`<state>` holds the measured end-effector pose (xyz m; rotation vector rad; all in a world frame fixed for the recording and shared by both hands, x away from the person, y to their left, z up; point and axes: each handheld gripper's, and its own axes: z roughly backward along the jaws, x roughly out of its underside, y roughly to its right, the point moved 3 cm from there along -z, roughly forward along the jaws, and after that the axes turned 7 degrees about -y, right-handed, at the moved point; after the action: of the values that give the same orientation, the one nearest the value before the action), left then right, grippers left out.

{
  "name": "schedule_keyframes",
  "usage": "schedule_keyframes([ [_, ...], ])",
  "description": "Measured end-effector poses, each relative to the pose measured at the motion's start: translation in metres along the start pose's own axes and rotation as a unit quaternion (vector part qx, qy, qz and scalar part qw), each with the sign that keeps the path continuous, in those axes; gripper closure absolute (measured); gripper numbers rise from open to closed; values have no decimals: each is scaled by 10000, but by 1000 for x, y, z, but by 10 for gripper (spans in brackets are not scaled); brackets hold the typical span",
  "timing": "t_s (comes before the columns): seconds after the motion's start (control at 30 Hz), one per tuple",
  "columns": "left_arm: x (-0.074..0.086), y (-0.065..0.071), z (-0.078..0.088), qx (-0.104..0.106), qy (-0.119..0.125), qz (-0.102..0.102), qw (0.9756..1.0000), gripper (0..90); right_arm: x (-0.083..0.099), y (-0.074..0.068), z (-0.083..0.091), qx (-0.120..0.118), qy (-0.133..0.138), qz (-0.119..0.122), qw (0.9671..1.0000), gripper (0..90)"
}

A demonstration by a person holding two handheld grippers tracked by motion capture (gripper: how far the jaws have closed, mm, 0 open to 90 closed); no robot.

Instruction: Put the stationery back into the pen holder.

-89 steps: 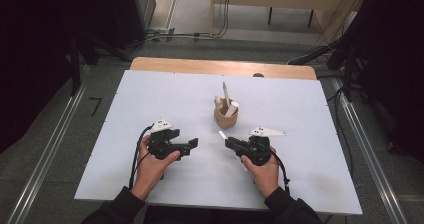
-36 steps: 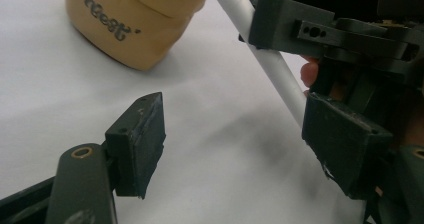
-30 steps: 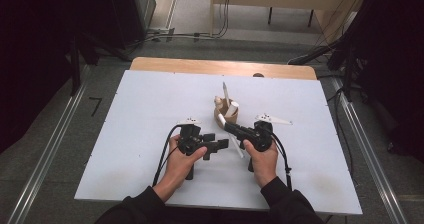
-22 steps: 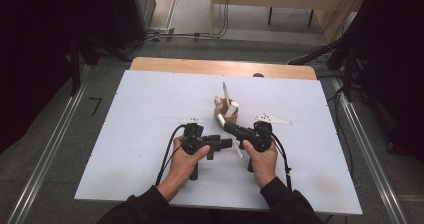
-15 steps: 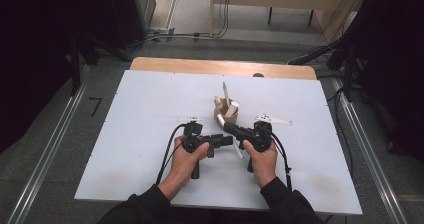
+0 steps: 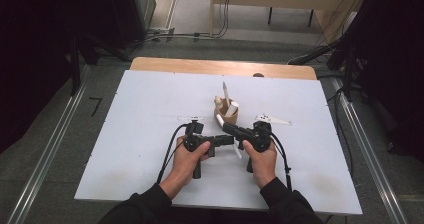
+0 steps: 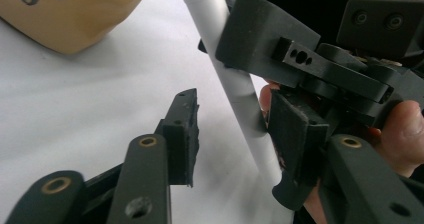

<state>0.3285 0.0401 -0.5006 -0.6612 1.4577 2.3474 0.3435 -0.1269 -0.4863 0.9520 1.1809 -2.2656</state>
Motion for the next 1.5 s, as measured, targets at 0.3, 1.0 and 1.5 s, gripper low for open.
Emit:
schedule_keyframes([
  [0.3, -1, 2, -2, 67, -20, -27, 10000, 688, 0, -1, 0, -24, -5, -1, 10000, 770],
  [1.0, -5, 0, 7, -288, 14, -207, 9994, 800, -3, -5, 8, -46, -61, 164, 9998, 651],
  [1.5, -18, -4, 30, -687, 510, -500, 9951, 800, 0, -6, 22, 166, -276, 421, 9986, 405],
])
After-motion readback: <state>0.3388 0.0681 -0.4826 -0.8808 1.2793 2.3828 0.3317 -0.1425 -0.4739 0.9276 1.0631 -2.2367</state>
